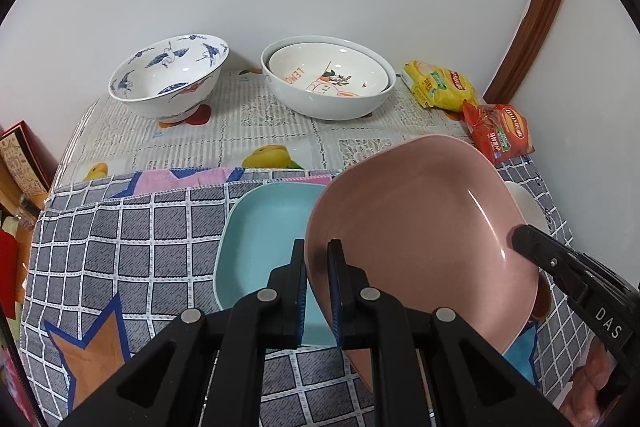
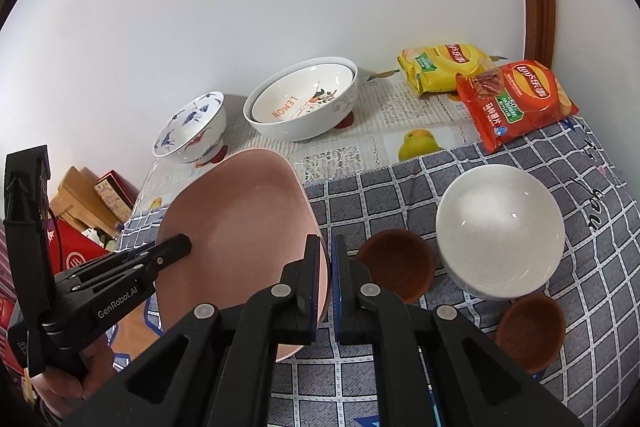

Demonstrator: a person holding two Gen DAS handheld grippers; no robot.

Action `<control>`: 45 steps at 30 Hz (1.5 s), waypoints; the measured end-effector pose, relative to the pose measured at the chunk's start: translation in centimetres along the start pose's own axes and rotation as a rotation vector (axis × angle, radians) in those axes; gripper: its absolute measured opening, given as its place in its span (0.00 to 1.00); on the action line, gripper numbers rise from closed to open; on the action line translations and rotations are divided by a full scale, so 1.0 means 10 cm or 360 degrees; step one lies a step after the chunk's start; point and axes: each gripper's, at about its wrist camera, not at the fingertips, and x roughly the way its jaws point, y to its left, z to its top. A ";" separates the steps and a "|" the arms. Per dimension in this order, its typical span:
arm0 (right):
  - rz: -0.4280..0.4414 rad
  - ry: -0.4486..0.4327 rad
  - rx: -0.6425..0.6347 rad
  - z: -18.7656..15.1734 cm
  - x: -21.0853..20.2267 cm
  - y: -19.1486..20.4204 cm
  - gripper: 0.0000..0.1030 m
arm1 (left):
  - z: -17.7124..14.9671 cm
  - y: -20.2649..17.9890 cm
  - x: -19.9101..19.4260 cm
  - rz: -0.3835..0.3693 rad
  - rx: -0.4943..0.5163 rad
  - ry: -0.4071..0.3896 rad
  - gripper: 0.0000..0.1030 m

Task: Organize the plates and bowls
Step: 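Lift the pink plate with both grippers and carry it over the teal plate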

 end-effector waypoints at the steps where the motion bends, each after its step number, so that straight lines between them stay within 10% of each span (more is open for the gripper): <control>1: 0.0003 -0.0001 -0.0003 0.00 0.01 0.01 0.06 | 0.00 0.02 0.00 0.0001 -0.0007 -0.0004 0.10; 45: 0.0086 0.0143 -0.0087 -0.14 0.82 0.36 0.05 | 0.09 0.65 0.54 0.0129 -0.0146 0.0092 0.10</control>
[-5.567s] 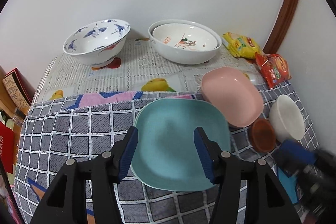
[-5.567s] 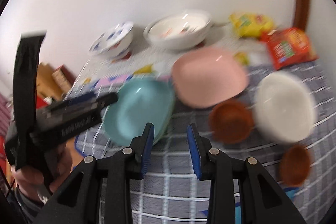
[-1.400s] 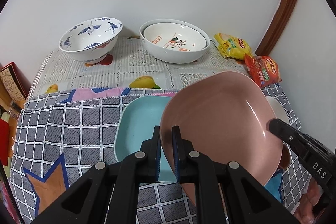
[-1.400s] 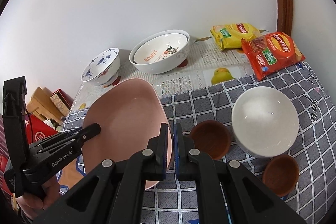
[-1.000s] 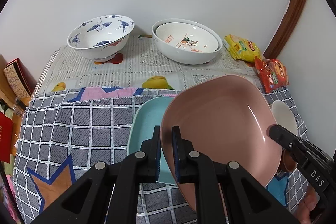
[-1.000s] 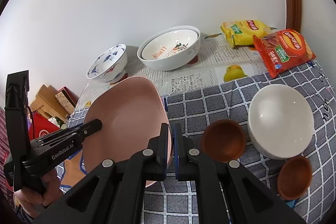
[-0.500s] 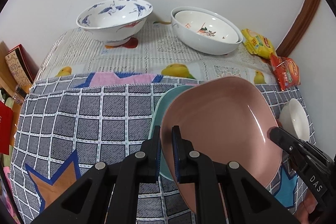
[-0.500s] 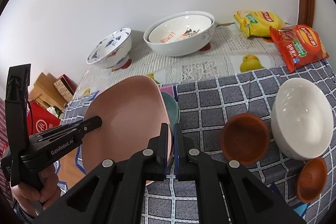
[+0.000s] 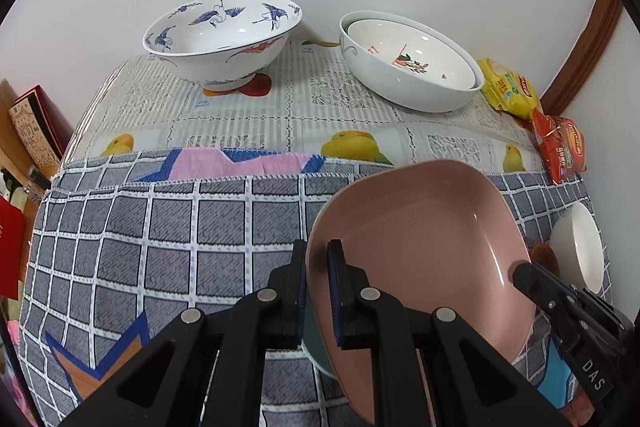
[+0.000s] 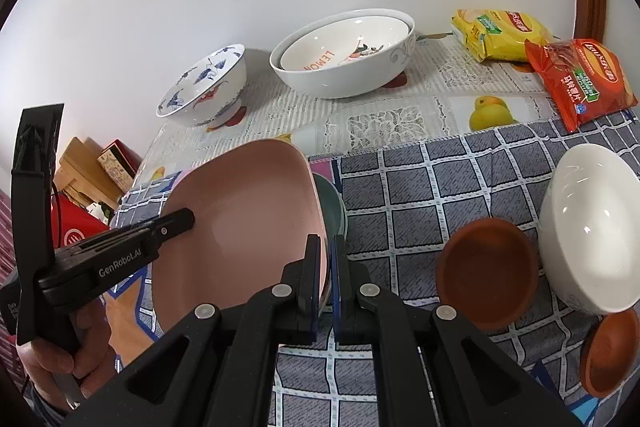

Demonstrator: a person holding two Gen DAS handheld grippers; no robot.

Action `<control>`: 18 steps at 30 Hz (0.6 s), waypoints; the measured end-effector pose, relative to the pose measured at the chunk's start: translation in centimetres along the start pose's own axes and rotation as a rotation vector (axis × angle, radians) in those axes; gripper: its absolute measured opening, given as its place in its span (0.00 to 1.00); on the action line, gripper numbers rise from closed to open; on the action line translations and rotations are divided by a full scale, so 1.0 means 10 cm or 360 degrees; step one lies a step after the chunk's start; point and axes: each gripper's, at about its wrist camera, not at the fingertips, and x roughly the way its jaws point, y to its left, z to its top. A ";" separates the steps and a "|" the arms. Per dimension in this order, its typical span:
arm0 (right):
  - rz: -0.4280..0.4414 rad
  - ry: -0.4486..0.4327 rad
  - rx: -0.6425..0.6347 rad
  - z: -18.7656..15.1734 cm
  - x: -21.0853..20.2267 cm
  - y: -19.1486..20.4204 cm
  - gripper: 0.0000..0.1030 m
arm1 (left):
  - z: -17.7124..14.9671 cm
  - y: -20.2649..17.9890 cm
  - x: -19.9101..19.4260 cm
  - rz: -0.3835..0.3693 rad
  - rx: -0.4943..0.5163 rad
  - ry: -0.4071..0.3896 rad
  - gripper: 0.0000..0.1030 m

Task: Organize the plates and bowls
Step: 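Lift the pink plate with both grippers and carry it over the teal plate, then lower the pink plate onto the teal plate and open both grippers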

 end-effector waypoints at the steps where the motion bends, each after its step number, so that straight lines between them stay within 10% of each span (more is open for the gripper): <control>1: -0.0012 -0.0001 -0.0001 0.00 0.02 0.00 0.05 | 0.01 0.00 0.02 -0.0003 -0.0004 0.0001 0.10; 18: -0.0054 0.0122 -0.0120 0.01 0.18 0.08 0.08 | 0.08 0.01 0.22 -0.0028 -0.0008 0.0049 0.18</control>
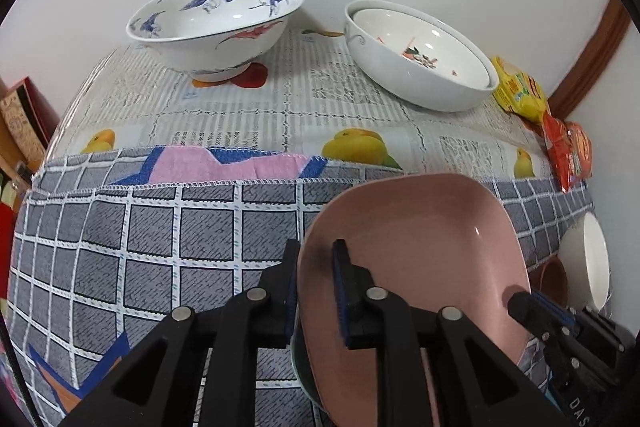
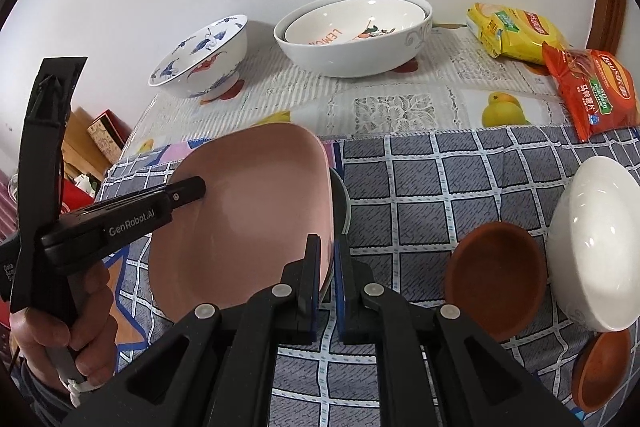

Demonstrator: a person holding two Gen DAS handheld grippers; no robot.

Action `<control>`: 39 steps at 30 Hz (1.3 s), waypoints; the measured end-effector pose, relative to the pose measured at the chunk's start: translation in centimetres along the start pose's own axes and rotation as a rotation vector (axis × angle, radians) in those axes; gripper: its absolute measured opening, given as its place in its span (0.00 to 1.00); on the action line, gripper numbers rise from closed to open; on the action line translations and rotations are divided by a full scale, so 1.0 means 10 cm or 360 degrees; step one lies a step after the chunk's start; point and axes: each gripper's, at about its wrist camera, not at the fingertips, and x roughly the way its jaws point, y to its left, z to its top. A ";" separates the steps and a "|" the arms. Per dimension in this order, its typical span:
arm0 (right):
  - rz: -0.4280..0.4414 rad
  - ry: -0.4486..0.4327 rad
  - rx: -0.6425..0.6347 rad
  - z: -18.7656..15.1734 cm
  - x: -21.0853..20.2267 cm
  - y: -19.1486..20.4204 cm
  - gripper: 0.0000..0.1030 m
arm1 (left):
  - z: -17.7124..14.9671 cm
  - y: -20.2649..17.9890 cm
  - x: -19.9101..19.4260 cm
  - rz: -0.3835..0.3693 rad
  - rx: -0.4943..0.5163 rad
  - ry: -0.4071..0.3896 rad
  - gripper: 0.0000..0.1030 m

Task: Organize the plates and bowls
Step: 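Lower the pink plate onto the teal plate and open both grippers, then move both open grippers toward the white bowl and brown bowls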

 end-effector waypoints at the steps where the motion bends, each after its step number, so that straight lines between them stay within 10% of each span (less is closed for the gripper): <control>1: 0.0006 0.0009 0.0004 0.00 0.01 -0.01 0.08 | -0.01 -0.02 -0.02 -0.0004 0.0024 -0.0001 0.21; 10: 0.0021 0.0094 -0.0063 -0.08 -0.01 0.05 0.13 | -0.08 -0.10 -0.23 -0.0030 0.0114 -0.0054 0.43; 21: 0.0090 0.0160 -0.0075 -0.22 -0.05 0.14 0.24 | -0.17 -0.12 -0.43 -0.0058 0.0146 -0.0044 0.46; 39: -0.0314 -0.0399 0.0272 -0.32 -1.65 -1.01 0.41 | -0.40 -1.06 -0.89 -0.0157 0.0358 -0.0181 0.48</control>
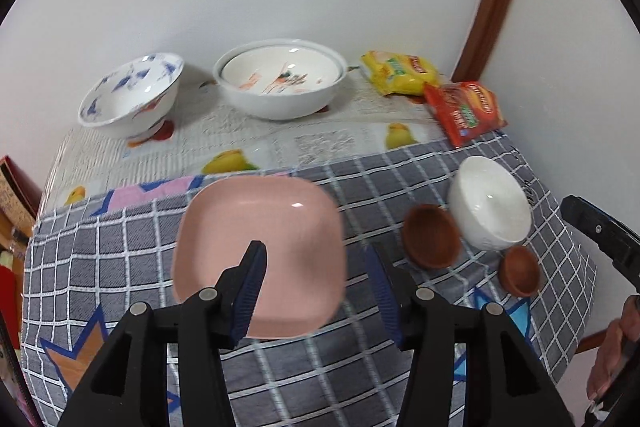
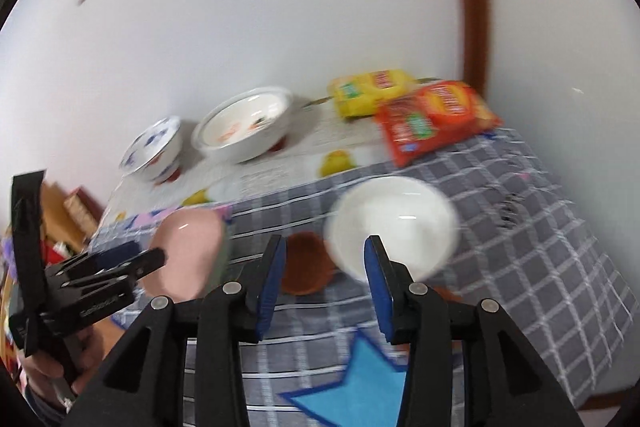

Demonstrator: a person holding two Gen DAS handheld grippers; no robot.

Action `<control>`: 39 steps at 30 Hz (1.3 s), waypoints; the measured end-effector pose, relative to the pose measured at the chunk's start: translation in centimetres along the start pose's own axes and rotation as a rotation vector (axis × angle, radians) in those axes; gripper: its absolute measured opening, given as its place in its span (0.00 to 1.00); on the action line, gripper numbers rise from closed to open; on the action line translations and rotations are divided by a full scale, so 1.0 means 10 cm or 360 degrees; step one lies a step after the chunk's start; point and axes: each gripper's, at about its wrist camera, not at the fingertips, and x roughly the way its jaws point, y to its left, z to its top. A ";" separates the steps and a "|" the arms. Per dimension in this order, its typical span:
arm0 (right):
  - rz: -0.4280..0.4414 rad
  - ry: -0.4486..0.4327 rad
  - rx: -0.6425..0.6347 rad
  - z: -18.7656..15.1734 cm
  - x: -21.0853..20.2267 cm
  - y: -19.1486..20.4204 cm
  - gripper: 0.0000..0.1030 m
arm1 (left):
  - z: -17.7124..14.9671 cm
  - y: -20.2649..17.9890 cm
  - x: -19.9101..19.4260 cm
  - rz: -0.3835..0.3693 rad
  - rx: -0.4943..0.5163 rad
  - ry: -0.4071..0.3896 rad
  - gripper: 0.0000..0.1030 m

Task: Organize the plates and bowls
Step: 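Move both open grippers toward the white bowl and brown bowls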

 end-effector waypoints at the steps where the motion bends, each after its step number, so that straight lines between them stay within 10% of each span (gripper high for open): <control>1: -0.0050 -0.0021 0.0012 -0.02 -0.03 -0.10 0.43 | 0.00 -0.08 -0.01 0.0005 0.0008 -0.0015 0.48; 18: -0.0215 -0.0151 0.0131 -0.48 -0.16 -1.00 0.85 | -0.09 -0.81 0.27 -0.0094 -0.0013 0.0111 0.48; 28: -0.0249 -0.0085 0.0410 -0.56 0.01 -1.31 0.82 | -0.09 -0.86 0.39 -0.0080 -0.0038 0.0087 0.48; 39: -0.0342 0.0049 0.0276 -0.49 0.16 -1.19 0.65 | 0.02 -0.79 0.48 -0.0133 -0.0016 0.0110 0.48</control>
